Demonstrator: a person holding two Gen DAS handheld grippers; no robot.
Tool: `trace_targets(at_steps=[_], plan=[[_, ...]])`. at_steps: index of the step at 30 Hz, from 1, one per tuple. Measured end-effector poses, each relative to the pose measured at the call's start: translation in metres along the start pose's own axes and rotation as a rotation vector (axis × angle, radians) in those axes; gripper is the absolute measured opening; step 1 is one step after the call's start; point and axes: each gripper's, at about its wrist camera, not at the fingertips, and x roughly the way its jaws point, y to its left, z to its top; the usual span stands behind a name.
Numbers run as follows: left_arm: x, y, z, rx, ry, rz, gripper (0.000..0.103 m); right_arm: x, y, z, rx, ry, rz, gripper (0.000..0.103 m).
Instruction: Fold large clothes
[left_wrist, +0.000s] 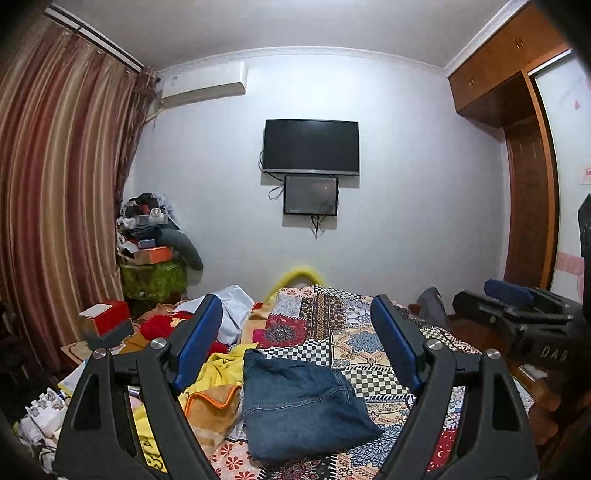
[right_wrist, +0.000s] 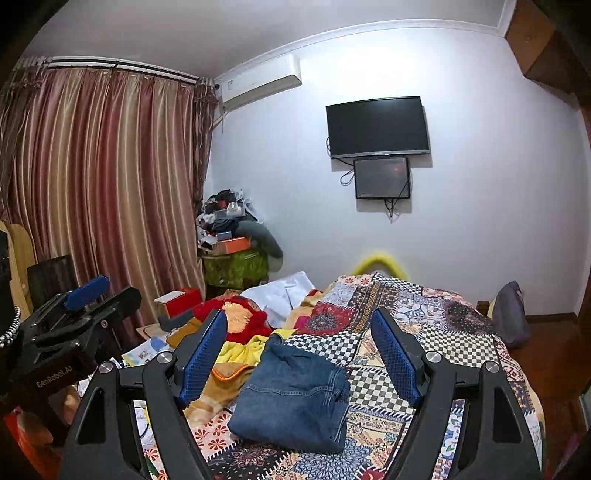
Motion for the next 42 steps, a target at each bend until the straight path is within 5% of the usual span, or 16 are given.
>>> trace_targets(at_steps=[4,8,12,42], plan=[[-0.006,-0.001,-0.002,-0.026,0.009,-0.016,0.083,-0.008,0.007,-0.007,-0.028,0.005,-0.020,0.080],[-0.009,-0.002,-0.003,-0.005,0.007,0.012,0.095,-0.010,0.009,-0.008,-0.028,0.006,-0.041,0.099],[-0.008,-0.001,-0.006,-0.016,0.016,0.003,0.103,-0.012,0.010,-0.010,-0.028,-0.004,-0.054,0.103],[0.000,0.006,-0.017,-0.032,0.049,0.013,0.103,-0.015,0.008,-0.012,-0.019,-0.003,-0.075,0.103]])
